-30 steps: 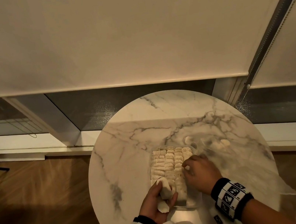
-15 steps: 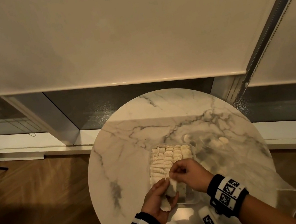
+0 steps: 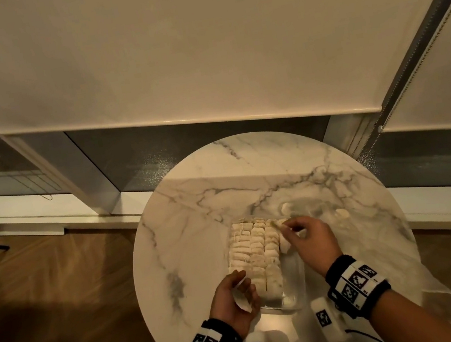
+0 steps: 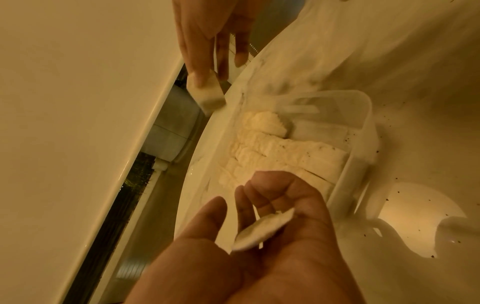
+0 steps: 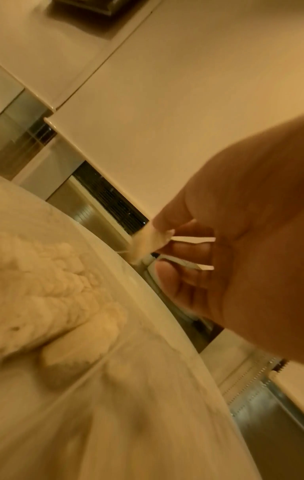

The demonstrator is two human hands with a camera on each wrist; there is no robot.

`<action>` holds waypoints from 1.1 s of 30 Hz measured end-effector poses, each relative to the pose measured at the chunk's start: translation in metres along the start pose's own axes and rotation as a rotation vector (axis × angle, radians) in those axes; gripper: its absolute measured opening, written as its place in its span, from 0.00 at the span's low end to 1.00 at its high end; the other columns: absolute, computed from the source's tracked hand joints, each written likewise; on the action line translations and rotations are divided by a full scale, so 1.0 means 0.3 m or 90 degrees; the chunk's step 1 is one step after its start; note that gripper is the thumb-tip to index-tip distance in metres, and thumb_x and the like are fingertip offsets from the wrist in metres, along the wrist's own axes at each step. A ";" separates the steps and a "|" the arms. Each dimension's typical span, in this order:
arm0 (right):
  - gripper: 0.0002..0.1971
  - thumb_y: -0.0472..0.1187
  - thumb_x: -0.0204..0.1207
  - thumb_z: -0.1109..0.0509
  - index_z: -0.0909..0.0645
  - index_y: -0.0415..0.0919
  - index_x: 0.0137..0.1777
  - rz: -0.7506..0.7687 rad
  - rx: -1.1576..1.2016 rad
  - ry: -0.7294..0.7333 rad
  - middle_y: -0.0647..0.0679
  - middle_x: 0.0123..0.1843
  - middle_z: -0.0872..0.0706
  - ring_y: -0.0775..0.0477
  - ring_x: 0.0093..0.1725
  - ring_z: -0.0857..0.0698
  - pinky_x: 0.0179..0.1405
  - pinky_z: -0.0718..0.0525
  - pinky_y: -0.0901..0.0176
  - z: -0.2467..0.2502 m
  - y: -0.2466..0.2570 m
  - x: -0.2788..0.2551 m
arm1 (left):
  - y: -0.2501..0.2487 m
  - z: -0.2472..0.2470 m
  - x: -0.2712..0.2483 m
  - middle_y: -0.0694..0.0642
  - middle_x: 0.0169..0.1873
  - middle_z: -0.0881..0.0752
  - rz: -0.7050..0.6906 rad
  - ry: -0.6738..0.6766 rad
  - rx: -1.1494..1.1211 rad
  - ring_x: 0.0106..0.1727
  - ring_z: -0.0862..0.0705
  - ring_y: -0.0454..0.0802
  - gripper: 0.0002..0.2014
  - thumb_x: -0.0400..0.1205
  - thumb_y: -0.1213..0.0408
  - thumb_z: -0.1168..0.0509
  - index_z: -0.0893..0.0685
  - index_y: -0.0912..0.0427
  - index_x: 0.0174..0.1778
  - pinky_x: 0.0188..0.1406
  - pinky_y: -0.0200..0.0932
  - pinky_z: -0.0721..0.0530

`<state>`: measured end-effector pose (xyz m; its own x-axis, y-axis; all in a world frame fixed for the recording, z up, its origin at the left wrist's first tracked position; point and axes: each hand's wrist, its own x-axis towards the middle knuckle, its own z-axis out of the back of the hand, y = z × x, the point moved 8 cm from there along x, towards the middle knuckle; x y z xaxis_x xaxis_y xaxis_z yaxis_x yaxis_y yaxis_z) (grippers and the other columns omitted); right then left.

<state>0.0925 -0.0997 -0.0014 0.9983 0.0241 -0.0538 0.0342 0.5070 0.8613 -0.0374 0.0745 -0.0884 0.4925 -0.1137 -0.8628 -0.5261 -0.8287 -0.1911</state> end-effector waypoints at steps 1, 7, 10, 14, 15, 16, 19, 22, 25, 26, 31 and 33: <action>0.02 0.44 0.76 0.23 0.09 0.49 0.44 0.009 -0.011 -0.048 0.60 0.41 0.10 0.62 0.44 0.14 0.44 0.19 0.68 0.028 -0.001 0.006 | -0.007 0.006 0.002 0.55 0.30 0.20 -0.005 -0.002 -0.005 0.30 0.22 0.50 0.08 0.67 0.64 0.30 0.17 0.61 0.40 0.24 0.39 0.20; 0.03 0.43 0.76 0.24 0.12 0.54 0.43 -0.026 -0.153 0.162 0.60 0.40 0.11 0.62 0.41 0.15 0.44 0.19 0.64 -0.059 -0.114 0.032 | -0.025 0.017 0.004 0.58 0.28 0.18 -0.014 -0.022 -0.002 0.31 0.22 0.53 0.08 0.66 0.66 0.31 0.17 0.63 0.39 0.31 0.43 0.22; 0.03 0.48 0.77 0.27 0.11 0.55 0.46 -0.033 -0.283 0.221 0.60 0.43 0.11 0.60 0.45 0.15 0.50 0.15 0.58 -0.091 -0.171 0.033 | -0.025 0.015 -0.003 0.59 0.27 0.18 -0.012 -0.026 0.005 0.31 0.22 0.53 0.09 0.65 0.67 0.30 0.18 0.64 0.39 0.30 0.42 0.22; 0.04 0.50 0.76 0.27 0.12 0.56 0.48 -0.038 -0.378 0.284 0.60 0.44 0.12 0.59 0.45 0.14 0.49 0.14 0.59 -0.134 -0.212 0.037 | -0.027 0.023 0.000 0.59 0.27 0.18 -0.017 -0.036 -0.007 0.32 0.22 0.53 0.09 0.65 0.65 0.31 0.17 0.63 0.39 0.34 0.44 0.23; 0.04 0.48 0.75 0.26 0.12 0.56 0.49 -0.040 -0.377 0.304 0.60 0.44 0.13 0.59 0.44 0.15 0.47 0.16 0.63 -0.145 -0.214 0.039 | -0.027 0.023 -0.002 0.59 0.27 0.18 -0.017 -0.035 -0.008 0.32 0.22 0.53 0.09 0.65 0.65 0.31 0.17 0.63 0.39 0.34 0.44 0.24; 0.06 0.45 0.75 0.25 0.12 0.55 0.51 -0.045 -0.373 0.332 0.60 0.44 0.13 0.59 0.44 0.15 0.44 0.19 0.67 -0.159 -0.216 0.039 | -0.026 0.021 -0.004 0.60 0.27 0.17 -0.016 -0.033 -0.009 0.33 0.22 0.54 0.09 0.66 0.65 0.31 0.17 0.63 0.39 0.35 0.44 0.24; 0.11 0.39 0.73 0.24 0.12 0.52 0.53 -0.063 -0.388 0.404 0.56 0.45 0.14 0.57 0.45 0.17 0.39 0.25 0.71 -0.198 -0.227 0.040 | -0.024 0.013 -0.015 0.60 0.25 0.18 -0.012 -0.029 -0.012 0.32 0.23 0.54 0.08 0.65 0.66 0.31 0.17 0.65 0.38 0.36 0.45 0.25; 0.08 0.39 0.73 0.27 0.17 0.56 0.43 -0.066 -0.467 0.388 0.53 0.47 0.14 0.53 0.47 0.15 0.44 0.21 0.63 -0.199 -0.231 0.060 | -0.024 0.006 -0.023 0.59 0.25 0.18 -0.015 -0.029 -0.005 0.31 0.22 0.53 0.09 0.64 0.67 0.31 0.18 0.65 0.38 0.34 0.44 0.24; 0.06 0.41 0.74 0.31 0.17 0.55 0.43 -0.049 -0.540 0.343 0.53 0.47 0.13 0.50 0.48 0.14 0.47 0.17 0.58 -0.188 -0.208 0.082 | -0.021 0.007 -0.027 0.59 0.25 0.18 -0.013 -0.028 -0.002 0.30 0.22 0.52 0.09 0.65 0.67 0.31 0.18 0.64 0.39 0.31 0.42 0.23; 0.06 0.41 0.75 0.32 0.16 0.54 0.46 -0.047 -0.559 0.335 0.53 0.49 0.13 0.49 0.49 0.14 0.49 0.15 0.56 -0.186 -0.200 0.089 | -0.020 0.008 -0.026 0.59 0.25 0.18 -0.013 -0.029 -0.003 0.30 0.22 0.52 0.09 0.65 0.67 0.31 0.18 0.64 0.39 0.31 0.42 0.24; 0.10 0.42 0.77 0.34 0.15 0.49 0.55 -0.017 -0.657 0.315 0.48 0.57 0.12 0.45 0.57 0.13 0.56 0.13 0.52 -0.191 -0.176 0.119 | -0.022 0.012 -0.020 0.59 0.26 0.18 -0.016 -0.030 -0.007 0.31 0.22 0.52 0.10 0.64 0.68 0.31 0.18 0.64 0.39 0.28 0.41 0.23; 0.11 0.44 0.77 0.35 0.16 0.48 0.57 0.006 -0.691 0.307 0.48 0.59 0.13 0.44 0.59 0.13 0.56 0.15 0.52 -0.198 -0.158 0.125 | -0.021 0.014 -0.019 0.59 0.26 0.18 -0.017 -0.029 -0.007 0.31 0.22 0.52 0.09 0.65 0.68 0.31 0.18 0.65 0.39 0.29 0.41 0.22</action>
<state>0.1254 -0.0717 -0.0743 0.8688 0.2362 -0.4352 -0.2639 0.9645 -0.0035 -0.0397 0.0827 -0.0841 0.4745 -0.0667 -0.8777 -0.5051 -0.8373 -0.2094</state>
